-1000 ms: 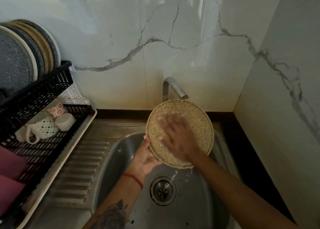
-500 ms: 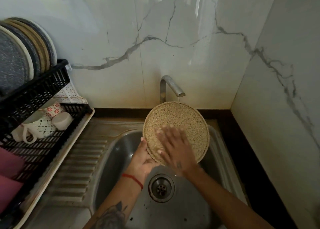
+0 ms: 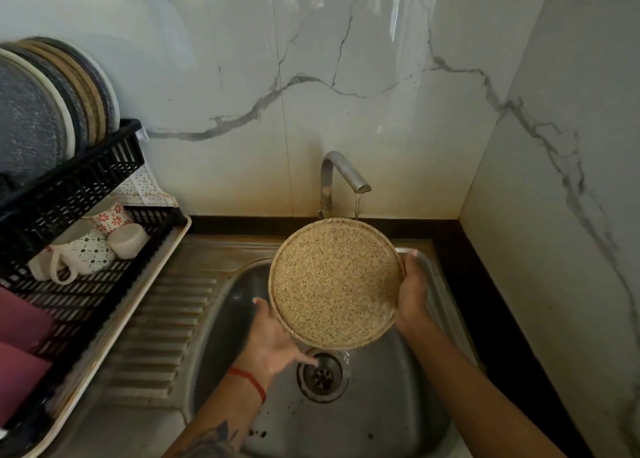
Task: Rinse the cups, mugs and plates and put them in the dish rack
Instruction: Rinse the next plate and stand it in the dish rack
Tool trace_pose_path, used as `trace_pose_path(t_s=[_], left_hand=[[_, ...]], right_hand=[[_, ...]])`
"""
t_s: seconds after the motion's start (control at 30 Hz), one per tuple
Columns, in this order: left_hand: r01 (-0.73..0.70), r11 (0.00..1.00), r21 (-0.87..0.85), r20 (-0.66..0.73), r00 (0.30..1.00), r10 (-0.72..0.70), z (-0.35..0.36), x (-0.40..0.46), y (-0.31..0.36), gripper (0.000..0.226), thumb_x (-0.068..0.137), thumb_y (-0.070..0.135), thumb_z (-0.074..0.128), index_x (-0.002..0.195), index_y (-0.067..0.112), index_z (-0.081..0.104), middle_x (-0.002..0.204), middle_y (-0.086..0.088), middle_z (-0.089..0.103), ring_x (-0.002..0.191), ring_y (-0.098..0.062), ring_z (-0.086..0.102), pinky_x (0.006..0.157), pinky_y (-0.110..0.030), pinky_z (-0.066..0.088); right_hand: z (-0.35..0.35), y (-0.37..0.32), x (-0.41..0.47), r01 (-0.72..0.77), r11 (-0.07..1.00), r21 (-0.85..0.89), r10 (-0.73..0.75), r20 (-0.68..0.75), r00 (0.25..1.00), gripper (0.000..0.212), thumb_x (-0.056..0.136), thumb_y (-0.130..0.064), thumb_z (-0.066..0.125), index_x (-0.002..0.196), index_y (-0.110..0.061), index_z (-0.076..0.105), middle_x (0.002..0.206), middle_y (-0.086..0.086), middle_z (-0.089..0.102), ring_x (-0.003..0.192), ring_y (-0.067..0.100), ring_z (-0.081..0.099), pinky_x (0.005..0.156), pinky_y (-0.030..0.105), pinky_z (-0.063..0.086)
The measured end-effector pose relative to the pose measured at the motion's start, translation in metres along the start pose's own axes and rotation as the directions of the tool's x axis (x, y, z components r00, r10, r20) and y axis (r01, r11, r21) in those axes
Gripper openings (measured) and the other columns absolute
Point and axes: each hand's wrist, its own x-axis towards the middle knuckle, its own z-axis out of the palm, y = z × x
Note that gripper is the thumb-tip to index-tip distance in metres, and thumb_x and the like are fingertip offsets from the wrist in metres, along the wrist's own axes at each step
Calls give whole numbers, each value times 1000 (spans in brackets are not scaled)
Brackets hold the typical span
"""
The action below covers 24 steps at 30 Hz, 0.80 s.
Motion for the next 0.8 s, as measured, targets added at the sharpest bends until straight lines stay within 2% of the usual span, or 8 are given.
trace_pose_path(t_s=[0.07, 0.17, 0.27, 0.33, 0.47, 0.63, 0.73, 0.8], left_hand=[[26, 990, -135, 80, 997, -15, 2, -3, 5, 75, 87, 76, 19, 146, 32, 32, 153, -22, 26, 136, -53, 22, 91, -78, 26], [2, 939, -345, 151, 987, 53, 9, -8, 12, 54, 95, 52, 43, 138, 19, 45, 134, -37, 38, 125, -58, 36, 76, -64, 53], [-134, 946, -294, 119, 977, 175, 20, -10, 17, 32, 97, 19, 50, 128, 12, 51, 133, -30, 47, 114, -49, 52, 70, -55, 57], [-220, 958, -187, 106, 964, 242, 27, -8, 16, 31, 97, 7, 47, 127, 16, 48, 123, -22, 56, 105, -37, 59, 70, -49, 54], [-284, 959, 13, 137, 950, 280, 38, -7, 14, 28, 95, -4, 37, 112, 10, 55, 109, -16, 62, 94, -25, 62, 68, -37, 52], [-312, 942, 127, 136, 946, 295, 42, 3, 11, 34, 98, 0, 41, 127, 11, 54, 118, -14, 64, 106, -27, 61, 88, -42, 50], [-298, 941, 161, 101, 953, 284, 45, 13, 9, 35, 100, 11, 42, 134, 13, 48, 128, -15, 58, 118, -32, 54, 101, -54, 42], [-246, 952, 181, 69, 969, 237, 48, 17, 4, 30, 101, 19, 41, 131, 19, 47, 123, -11, 58, 112, -32, 55, 96, -56, 45]], right_hand=[[-8, -1, 1, 27, 999, -36, -24, 79, 997, 49, 98, -50, 32, 120, -18, 62, 117, 7, 59, 104, 20, 56, 84, 41, 52], [-26, -2, 2, 55, 995, -89, -42, 144, 989, 29, 100, -35, 37, 99, -25, 65, 104, 1, 65, 95, 14, 60, 62, 25, 54], [-42, -2, 7, 4, 989, -147, 35, 261, 965, 24, 97, -21, 44, 102, -16, 66, 118, 7, 63, 108, 21, 59, 82, 34, 52], [-46, -1, 7, 19, 984, -175, 37, 311, 950, 24, 95, -9, 46, 106, -17, 65, 119, 6, 62, 107, 19, 59, 78, 29, 51], [-52, -1, 8, 119, 988, -96, -97, 206, 974, 32, 96, -5, 47, 121, -22, 57, 121, -1, 58, 107, 18, 59, 80, 35, 55], [-53, -6, 4, 261, 959, -111, -252, 91, 964, 24, 95, -9, 51, 114, -21, 61, 131, -2, 52, 122, 19, 49, 101, 42, 42], [-51, -16, -3, 327, 939, -110, -319, 83, 944, 24, 94, -9, 52, 106, -24, 65, 120, -13, 58, 117, 14, 52, 93, 37, 46], [-50, -25, -6, 375, 919, -122, -363, 109, 925, 24, 94, -10, 53, 104, -27, 66, 116, -18, 59, 111, 6, 55, 86, 31, 48]])
